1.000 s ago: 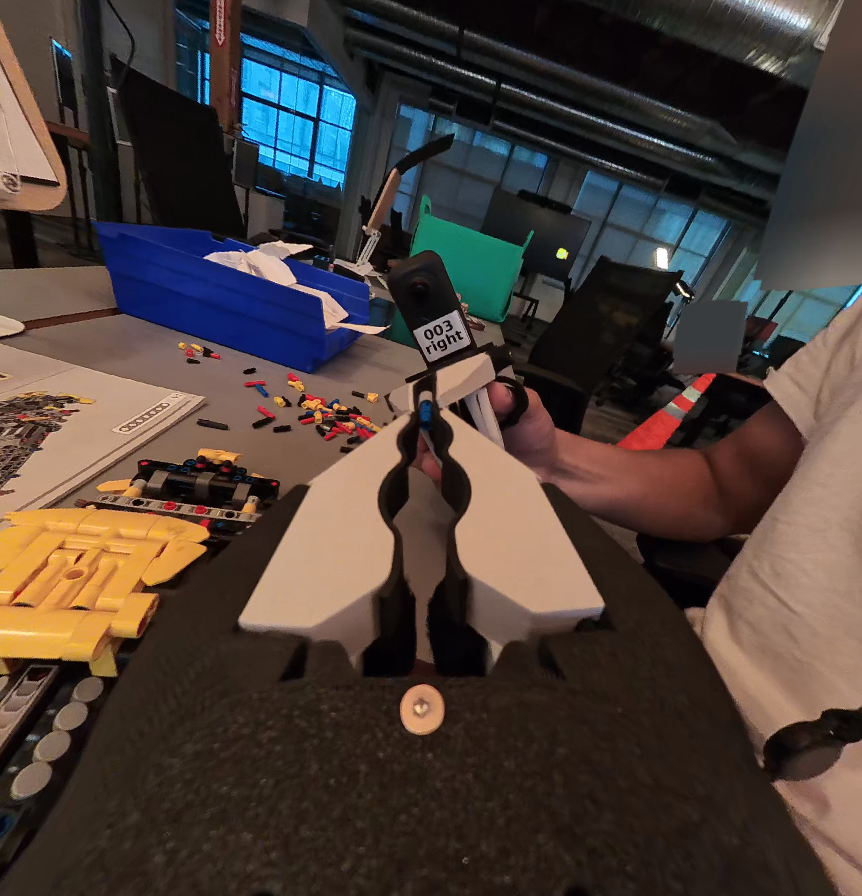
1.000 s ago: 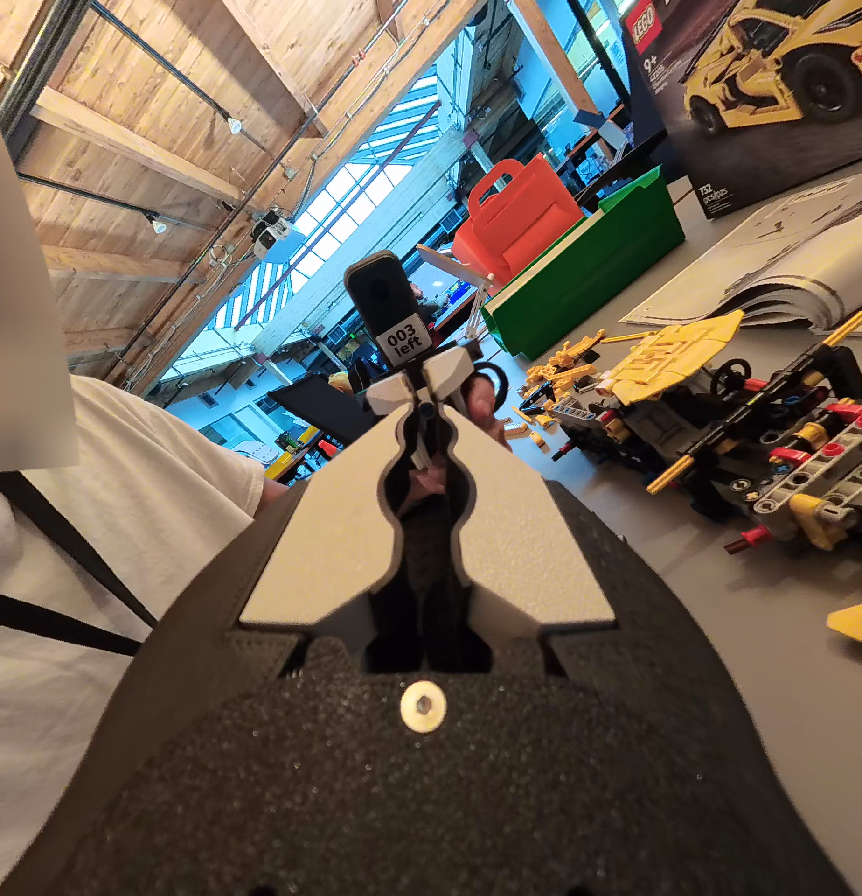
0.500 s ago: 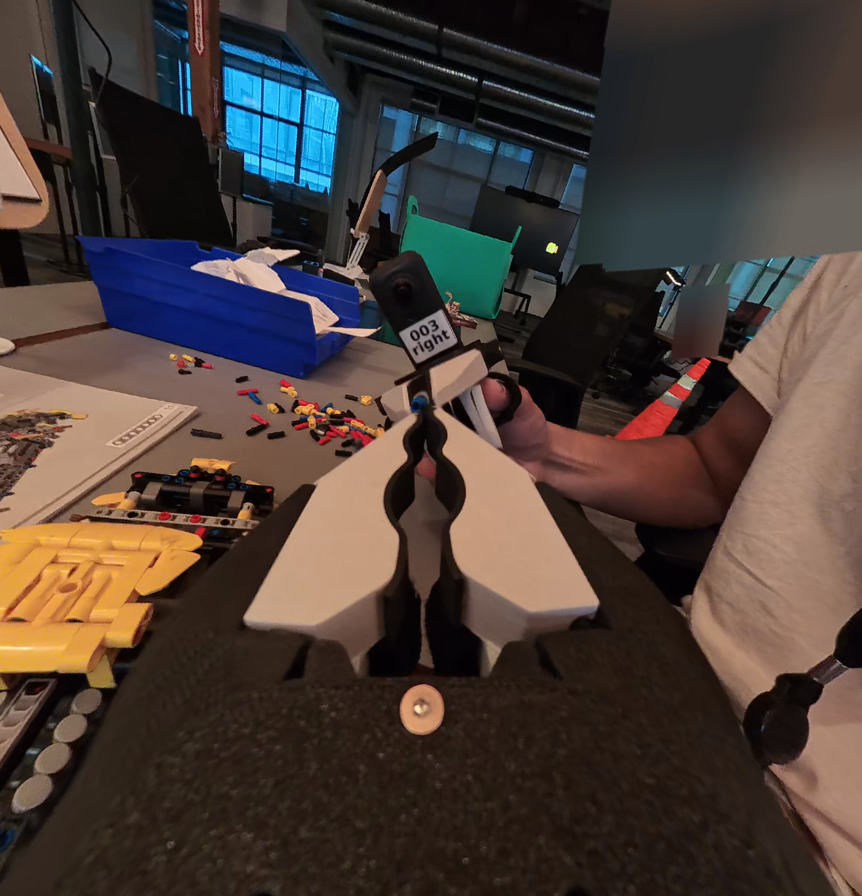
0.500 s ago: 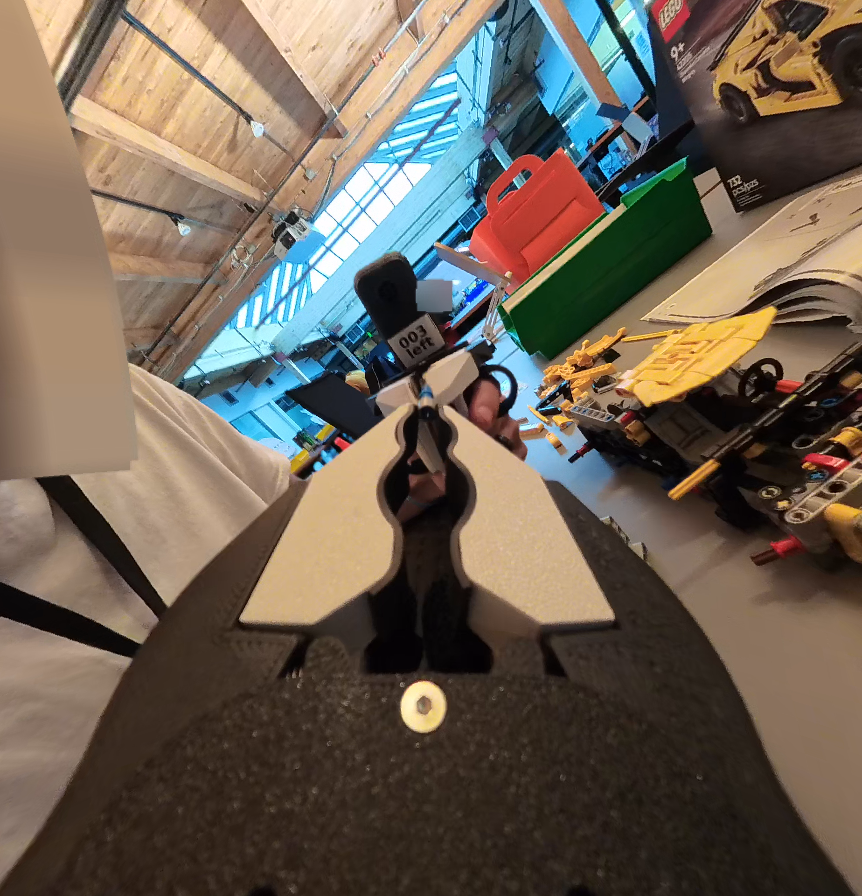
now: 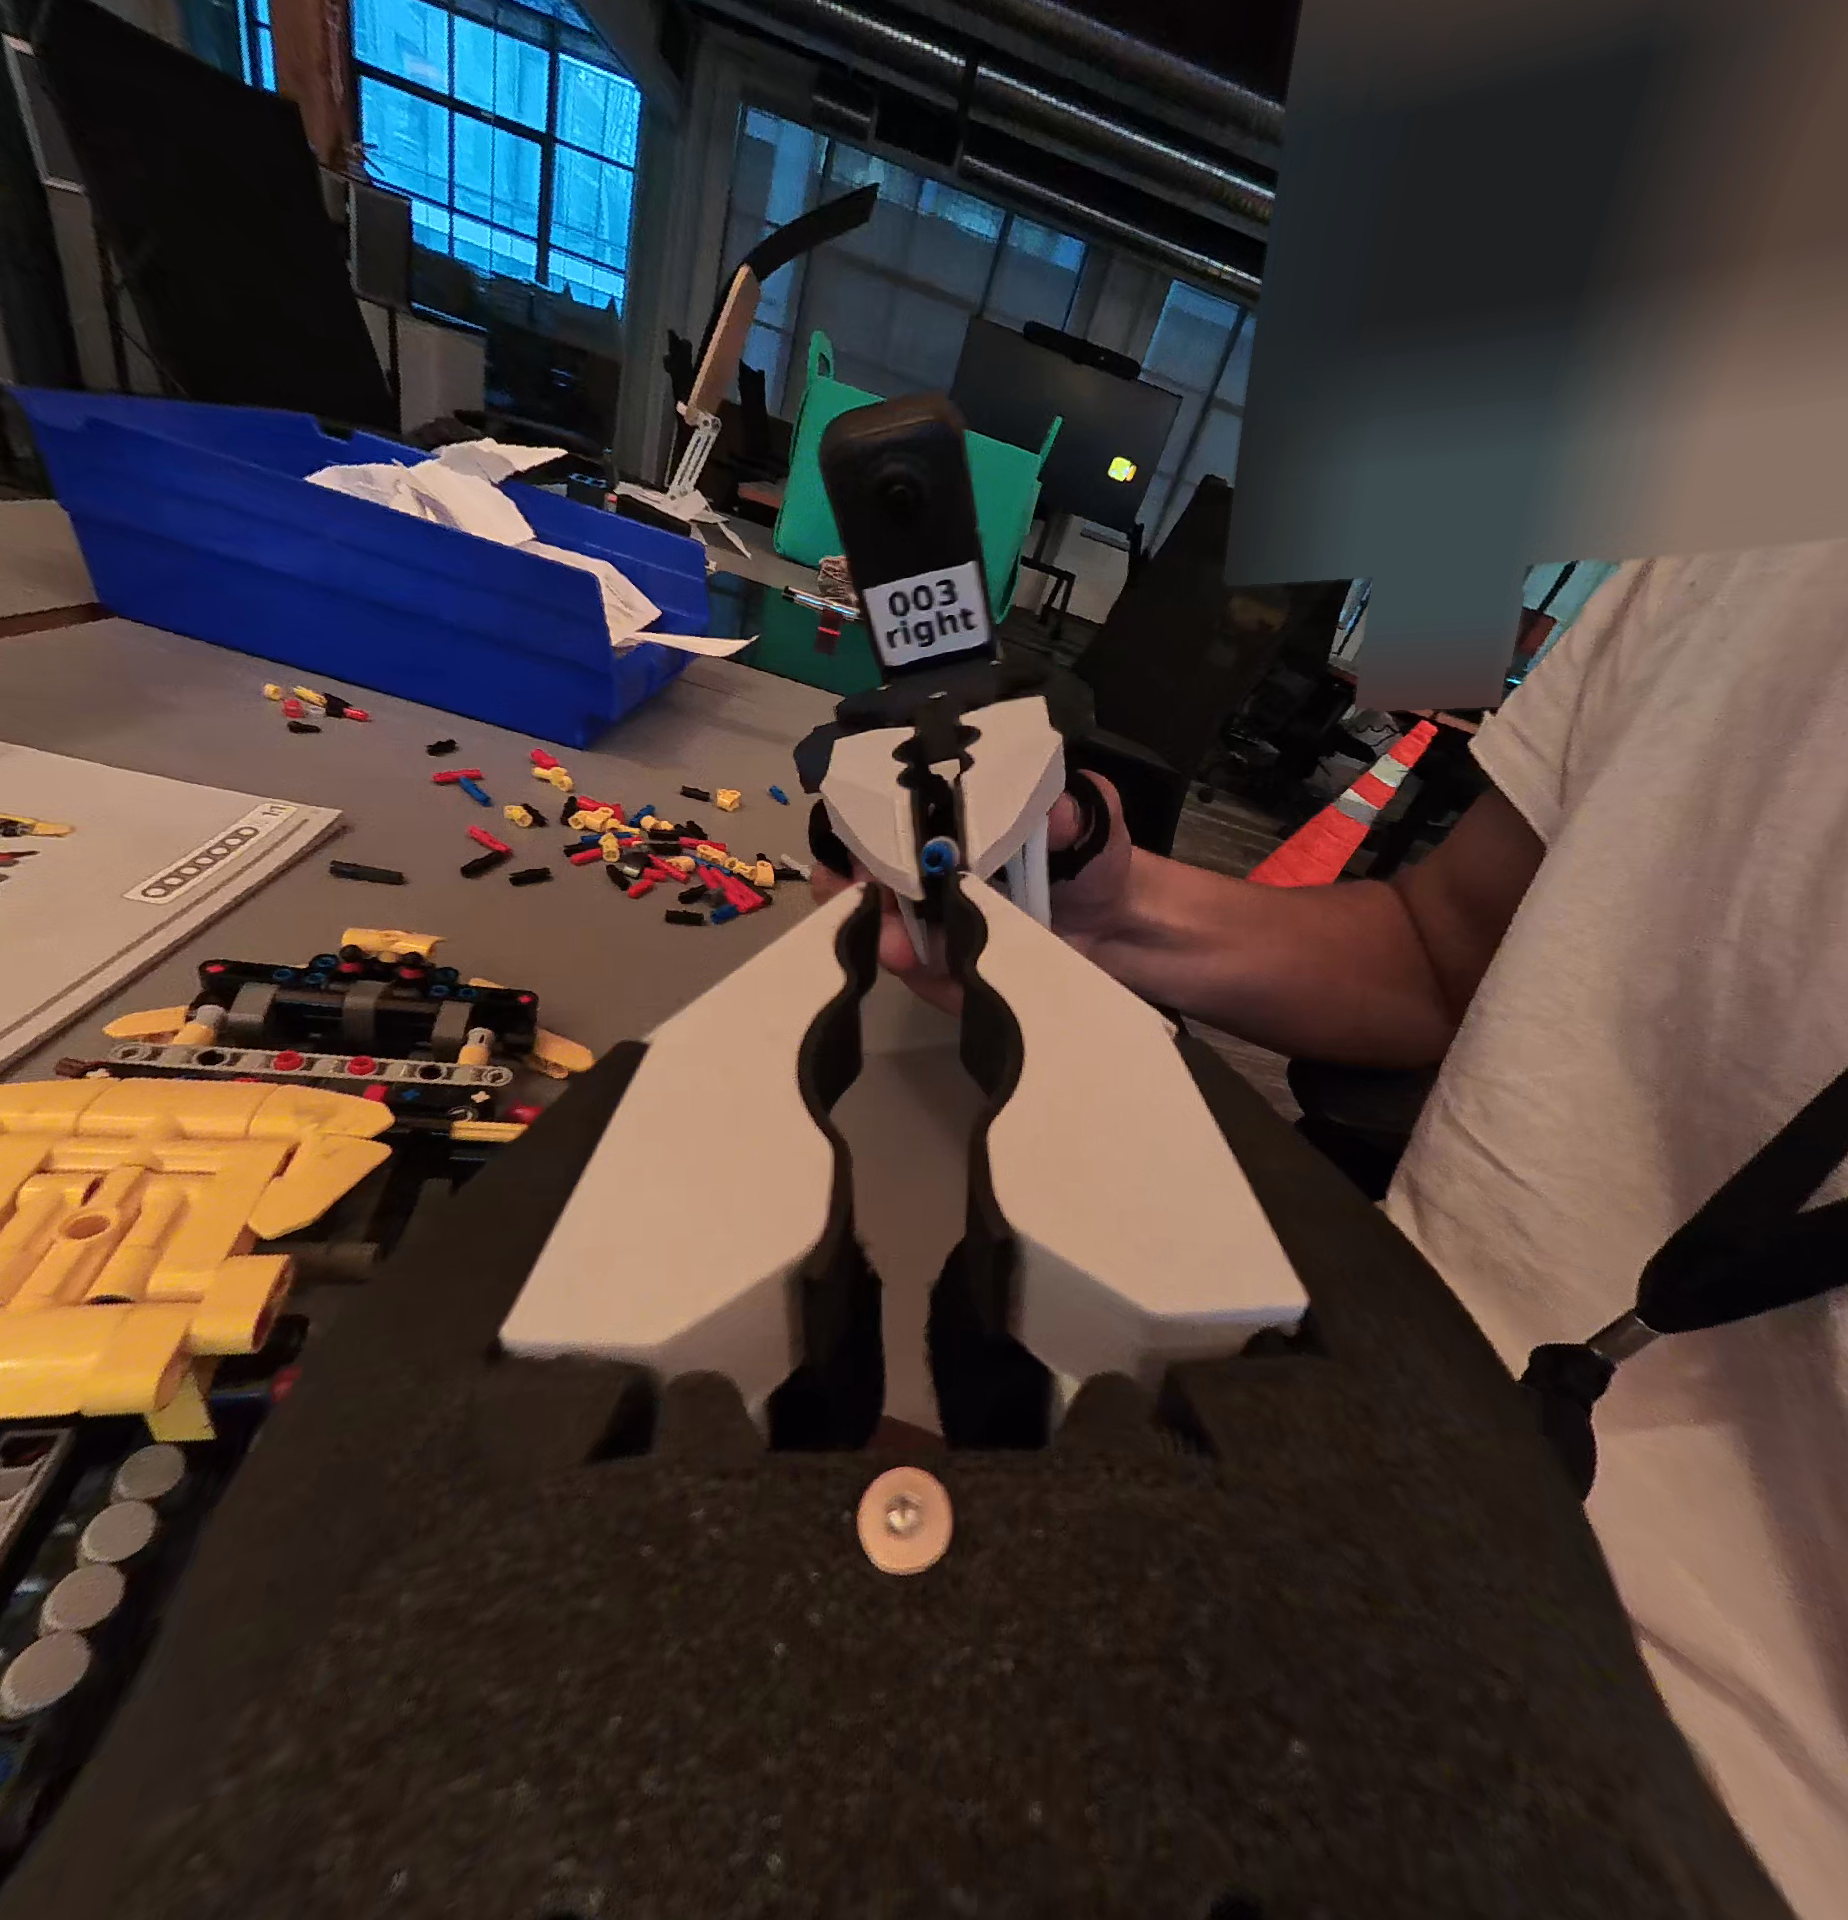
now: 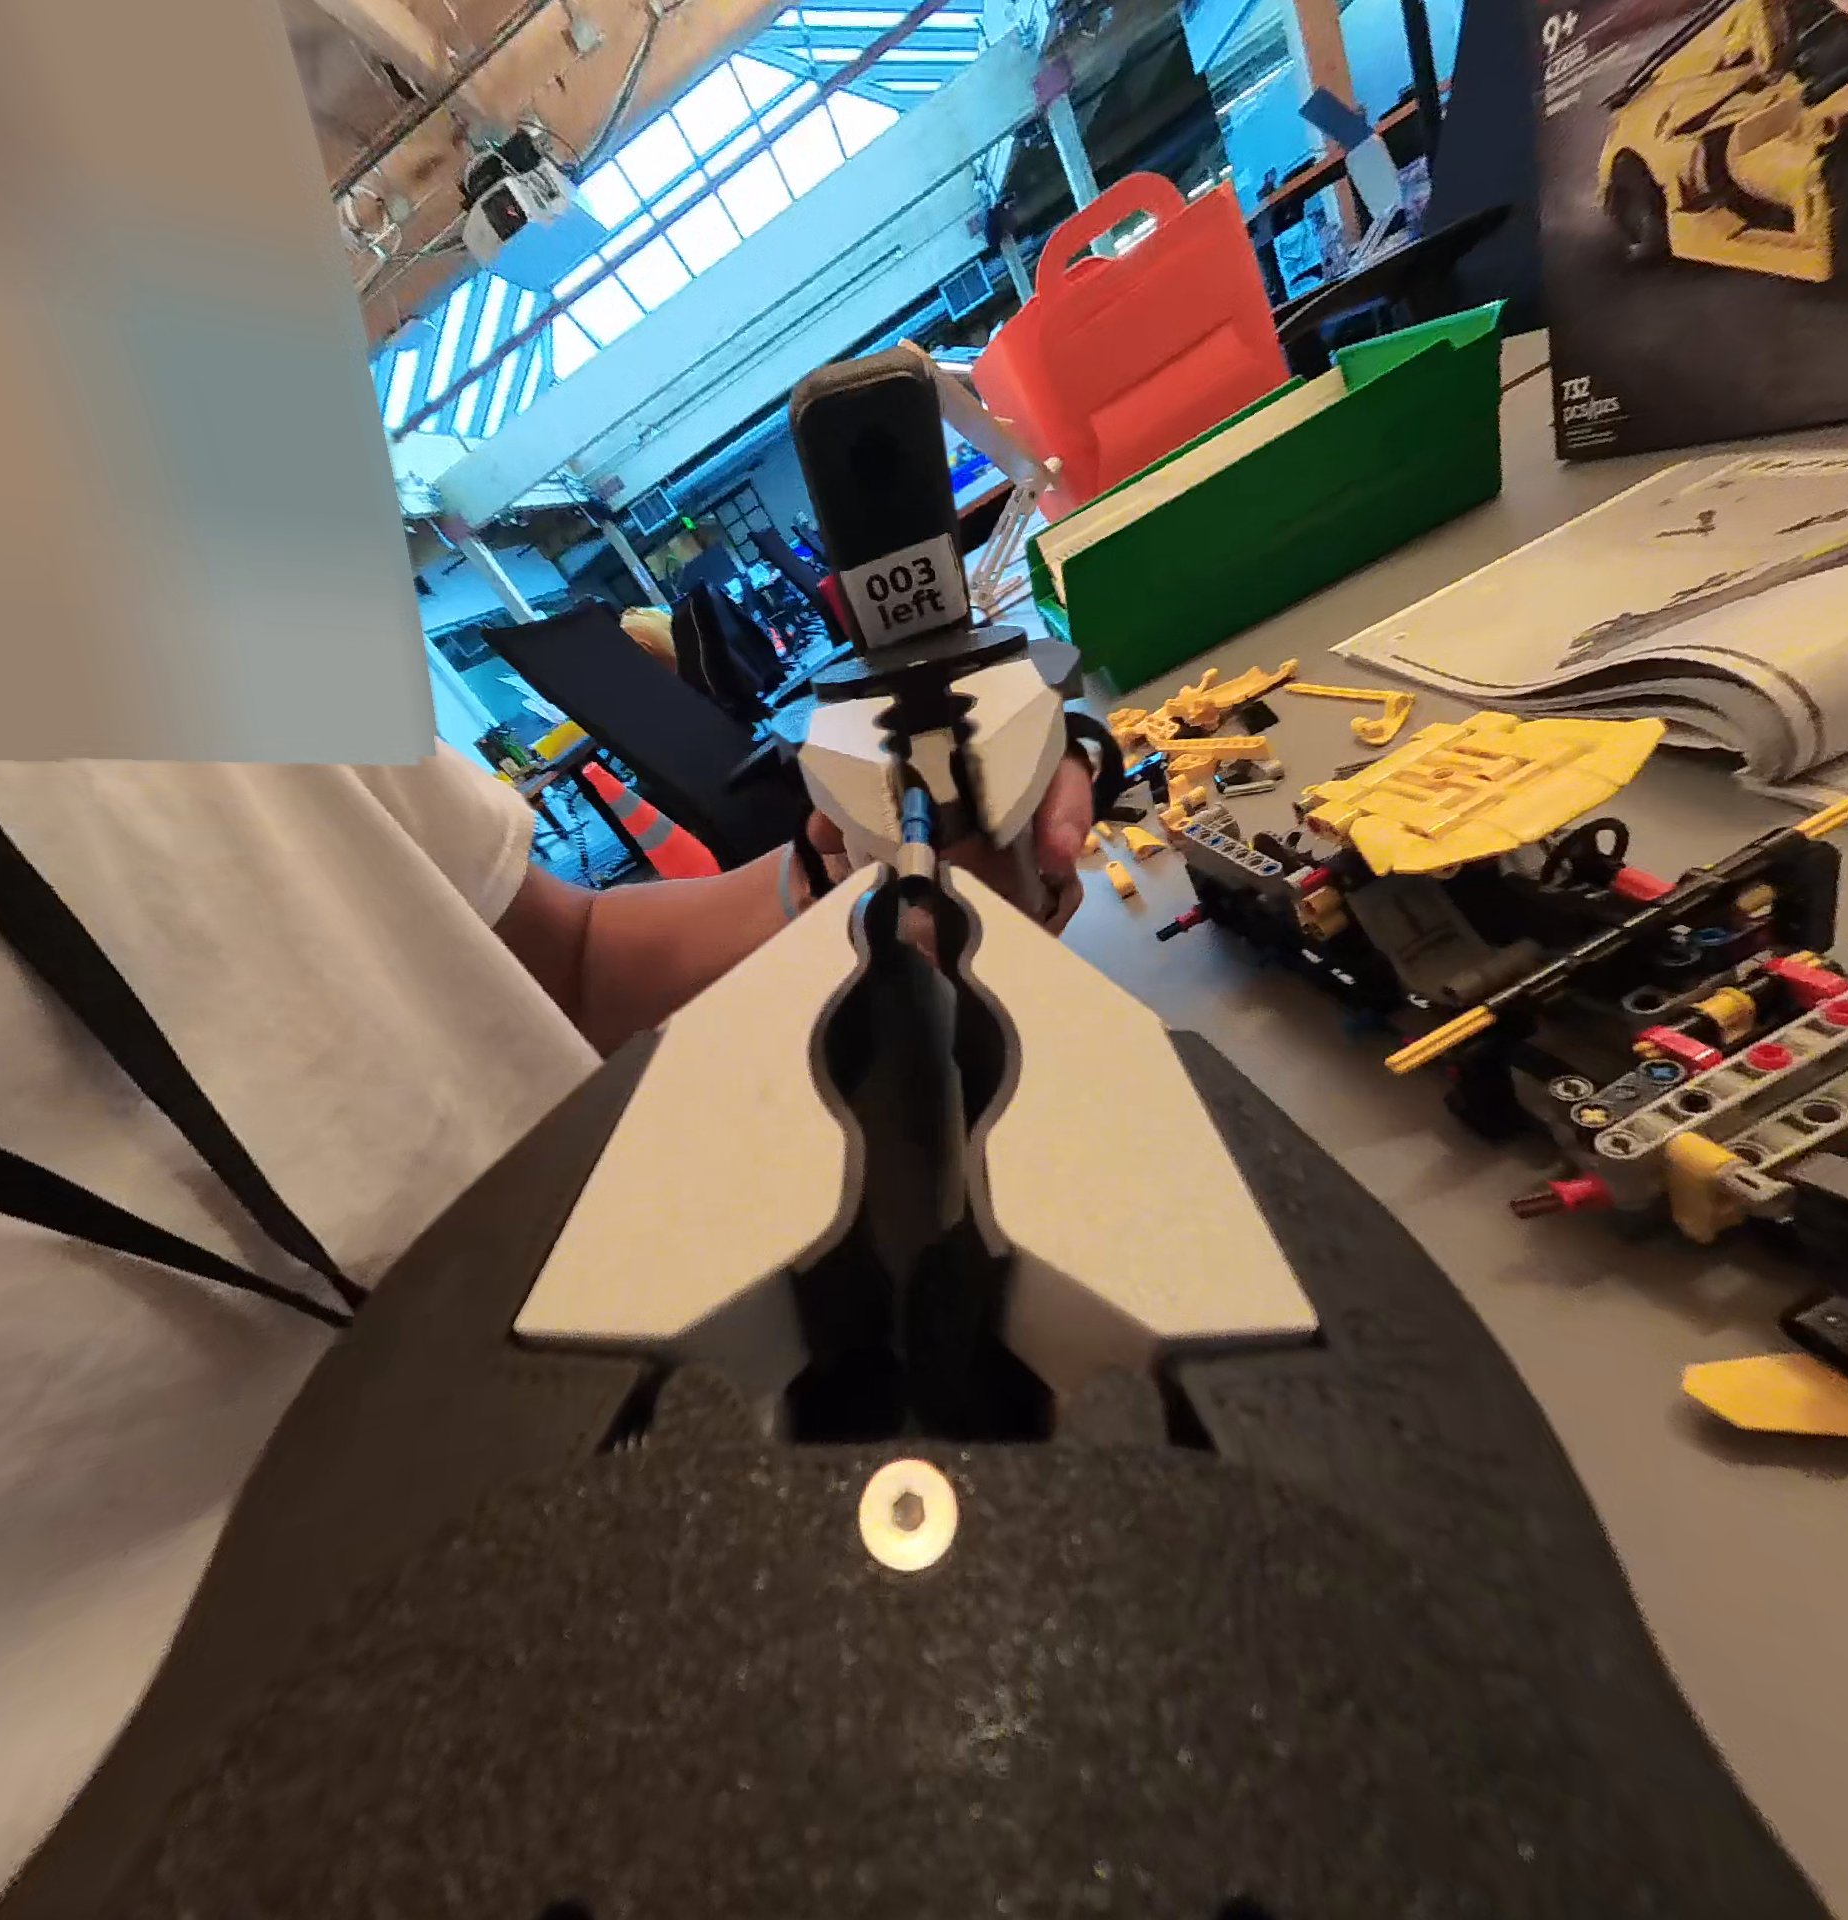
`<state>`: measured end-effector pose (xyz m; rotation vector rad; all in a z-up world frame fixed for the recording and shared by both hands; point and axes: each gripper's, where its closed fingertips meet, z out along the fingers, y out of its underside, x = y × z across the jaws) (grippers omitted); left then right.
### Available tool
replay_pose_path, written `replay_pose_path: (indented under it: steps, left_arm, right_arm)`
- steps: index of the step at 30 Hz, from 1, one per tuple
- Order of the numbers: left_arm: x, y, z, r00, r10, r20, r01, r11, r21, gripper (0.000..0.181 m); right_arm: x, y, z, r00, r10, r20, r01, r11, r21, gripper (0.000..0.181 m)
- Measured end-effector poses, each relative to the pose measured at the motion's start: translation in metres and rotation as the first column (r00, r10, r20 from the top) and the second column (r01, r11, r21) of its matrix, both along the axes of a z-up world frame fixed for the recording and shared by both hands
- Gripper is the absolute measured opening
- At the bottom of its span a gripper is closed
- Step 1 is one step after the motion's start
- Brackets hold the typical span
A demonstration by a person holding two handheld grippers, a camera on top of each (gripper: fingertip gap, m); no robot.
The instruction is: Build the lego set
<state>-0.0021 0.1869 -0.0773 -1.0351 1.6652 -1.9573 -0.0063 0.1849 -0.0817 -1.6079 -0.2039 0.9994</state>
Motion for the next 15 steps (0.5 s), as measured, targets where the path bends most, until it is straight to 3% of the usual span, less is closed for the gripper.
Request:
replay_pose_path:
  steps: [15]
  left_arm:
    - [-0.0020, -0.0025, -0.0054, 1.000, -0.003, 0.022, 0.001, 0.998, 0.065, 0.005]
  right_arm:
    - [-0.0001, 0.0045, -0.0102, 1.000, -0.017, 0.004, 0.017, 0.999, -0.049, 0.006]
